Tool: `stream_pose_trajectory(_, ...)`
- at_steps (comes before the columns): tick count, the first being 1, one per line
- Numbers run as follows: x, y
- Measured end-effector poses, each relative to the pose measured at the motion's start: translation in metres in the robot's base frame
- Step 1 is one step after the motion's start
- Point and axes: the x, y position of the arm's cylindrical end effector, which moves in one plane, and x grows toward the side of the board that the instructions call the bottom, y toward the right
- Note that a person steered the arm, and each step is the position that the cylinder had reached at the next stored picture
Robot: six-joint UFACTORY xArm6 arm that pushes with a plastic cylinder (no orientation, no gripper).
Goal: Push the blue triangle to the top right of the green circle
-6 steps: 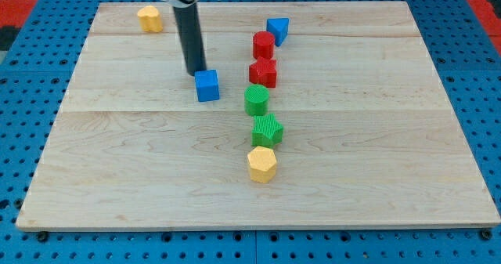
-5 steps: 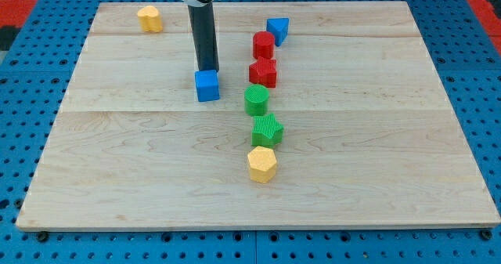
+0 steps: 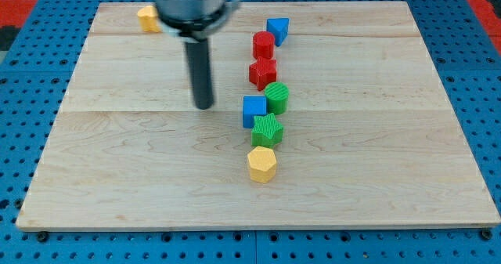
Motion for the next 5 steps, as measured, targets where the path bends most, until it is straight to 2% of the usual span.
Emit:
stream_pose_trajectory(1,-0.050,-0.012)
stream_pose_trajectory(2,-0.126,-0.017)
stream_pose_trajectory(3,-0.189,0.029)
stream_pose_trajectory(4,-0.221,0.095)
stream_pose_trajectory(5,-0.200,0.141)
